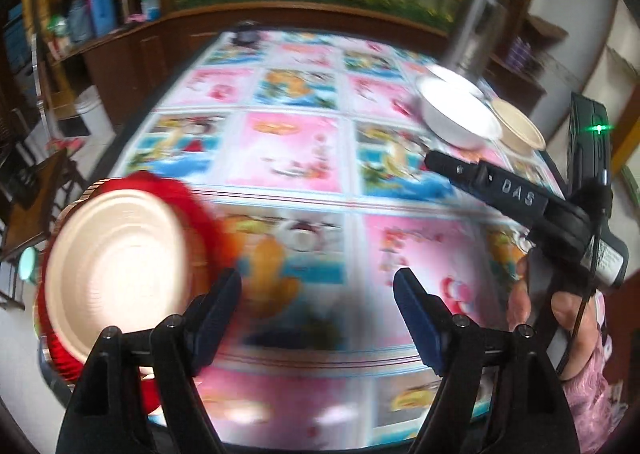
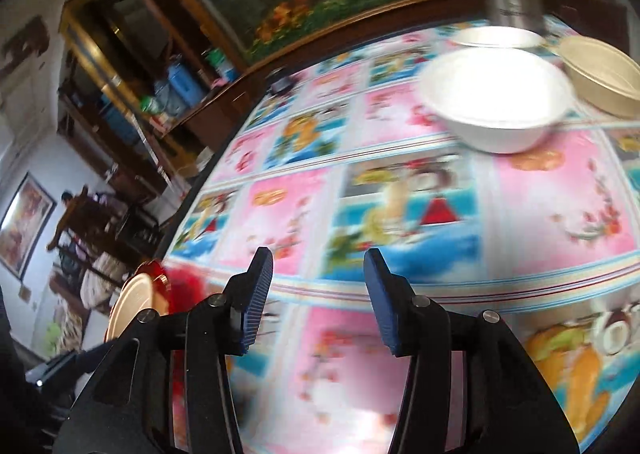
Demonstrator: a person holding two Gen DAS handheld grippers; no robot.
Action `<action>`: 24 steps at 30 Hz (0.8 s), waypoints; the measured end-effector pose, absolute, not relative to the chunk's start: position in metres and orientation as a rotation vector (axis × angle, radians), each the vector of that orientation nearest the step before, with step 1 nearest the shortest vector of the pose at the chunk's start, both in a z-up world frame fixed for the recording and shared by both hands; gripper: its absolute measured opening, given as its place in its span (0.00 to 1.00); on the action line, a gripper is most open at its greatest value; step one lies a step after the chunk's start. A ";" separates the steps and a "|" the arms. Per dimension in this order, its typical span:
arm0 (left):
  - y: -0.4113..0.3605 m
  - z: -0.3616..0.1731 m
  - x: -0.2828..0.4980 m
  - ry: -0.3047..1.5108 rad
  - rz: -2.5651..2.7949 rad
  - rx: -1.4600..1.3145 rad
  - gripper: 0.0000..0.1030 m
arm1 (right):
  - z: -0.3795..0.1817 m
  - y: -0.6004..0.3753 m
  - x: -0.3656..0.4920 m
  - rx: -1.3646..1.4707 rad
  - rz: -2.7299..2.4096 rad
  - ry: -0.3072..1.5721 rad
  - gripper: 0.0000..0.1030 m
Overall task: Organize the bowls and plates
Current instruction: 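Open both grippers and pull them away from the plate stack, then move both grippers toward the large white foam plates beside the thermos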
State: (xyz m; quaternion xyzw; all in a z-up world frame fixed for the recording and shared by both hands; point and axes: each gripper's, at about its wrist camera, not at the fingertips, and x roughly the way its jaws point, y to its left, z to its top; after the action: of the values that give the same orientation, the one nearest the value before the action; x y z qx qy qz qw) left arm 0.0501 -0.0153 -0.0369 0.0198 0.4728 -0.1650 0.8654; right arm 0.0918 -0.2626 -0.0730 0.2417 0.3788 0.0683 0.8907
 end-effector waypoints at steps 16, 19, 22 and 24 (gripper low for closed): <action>-0.110 -0.044 0.110 1.080 -0.411 0.015 0.76 | -0.066 -0.404 0.070 0.677 0.025 0.727 0.49; -0.119 -0.040 0.133 1.085 -0.393 0.000 0.76 | -0.058 -0.422 0.079 0.698 0.000 0.753 0.55; -0.126 -0.032 0.157 1.091 -0.383 -0.015 0.76 | -0.041 -0.434 0.099 0.669 0.006 0.782 0.55; -0.132 -0.025 0.179 1.110 -0.380 -0.055 0.76 | -0.031 -0.445 0.118 0.702 0.044 0.809 0.55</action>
State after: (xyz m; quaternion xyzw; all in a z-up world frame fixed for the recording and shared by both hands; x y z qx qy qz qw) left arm 0.1794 -0.1322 -0.0250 -0.0258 0.5235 -0.1792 0.8326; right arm 0.1183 -0.4446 -0.0313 0.3343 0.3856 0.0208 0.8597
